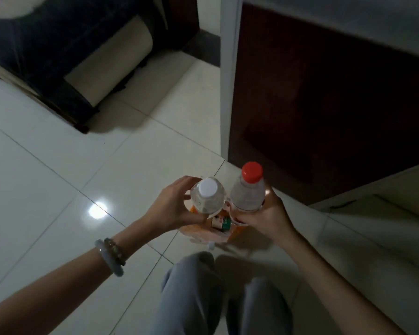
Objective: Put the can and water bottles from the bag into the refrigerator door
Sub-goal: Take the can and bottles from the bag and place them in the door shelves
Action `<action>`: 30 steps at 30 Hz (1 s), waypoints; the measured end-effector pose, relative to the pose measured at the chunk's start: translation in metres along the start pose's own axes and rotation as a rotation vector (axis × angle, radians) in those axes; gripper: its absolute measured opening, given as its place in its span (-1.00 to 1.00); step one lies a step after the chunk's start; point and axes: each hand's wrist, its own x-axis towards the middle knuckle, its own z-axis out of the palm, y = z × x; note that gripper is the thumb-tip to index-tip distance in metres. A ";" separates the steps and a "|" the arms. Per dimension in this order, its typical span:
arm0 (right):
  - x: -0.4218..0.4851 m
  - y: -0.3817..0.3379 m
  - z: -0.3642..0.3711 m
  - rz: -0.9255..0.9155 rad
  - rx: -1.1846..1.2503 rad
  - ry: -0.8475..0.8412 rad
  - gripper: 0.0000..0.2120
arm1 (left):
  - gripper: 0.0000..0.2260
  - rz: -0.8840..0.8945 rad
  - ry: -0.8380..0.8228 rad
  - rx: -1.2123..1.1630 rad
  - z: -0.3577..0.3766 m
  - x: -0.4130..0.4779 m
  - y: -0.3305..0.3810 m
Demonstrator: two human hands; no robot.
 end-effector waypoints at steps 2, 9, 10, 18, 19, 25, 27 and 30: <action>-0.022 -0.047 -0.028 0.018 0.024 0.002 -0.39 | -0.35 0.022 -0.030 -0.012 -0.035 -0.002 0.052; -0.108 -0.204 -0.124 -0.020 0.104 0.147 -0.43 | -0.32 0.185 -0.147 -0.003 -0.135 0.000 0.229; -0.119 -0.222 -0.138 -0.028 0.105 0.170 -0.42 | -0.31 0.216 -0.164 -0.002 -0.144 0.002 0.252; -0.200 -0.297 -0.229 -0.056 0.033 0.441 -0.70 | -0.40 0.517 -0.345 -0.030 -0.164 0.040 0.399; -0.210 -0.302 -0.237 -0.060 0.024 0.495 -0.69 | -0.41 0.550 -0.376 -0.047 -0.161 0.046 0.414; -0.275 -0.326 -0.283 -0.100 -0.001 0.858 -0.53 | -0.52 0.706 -0.371 -0.124 -0.121 0.062 0.511; -0.297 -0.337 -0.300 -0.139 -0.054 0.943 -0.63 | -0.52 0.742 -0.348 -0.128 -0.100 0.064 0.541; -0.314 -0.330 -0.322 -0.171 -0.058 1.074 -0.67 | -0.52 0.725 -0.314 -0.161 -0.074 0.068 0.574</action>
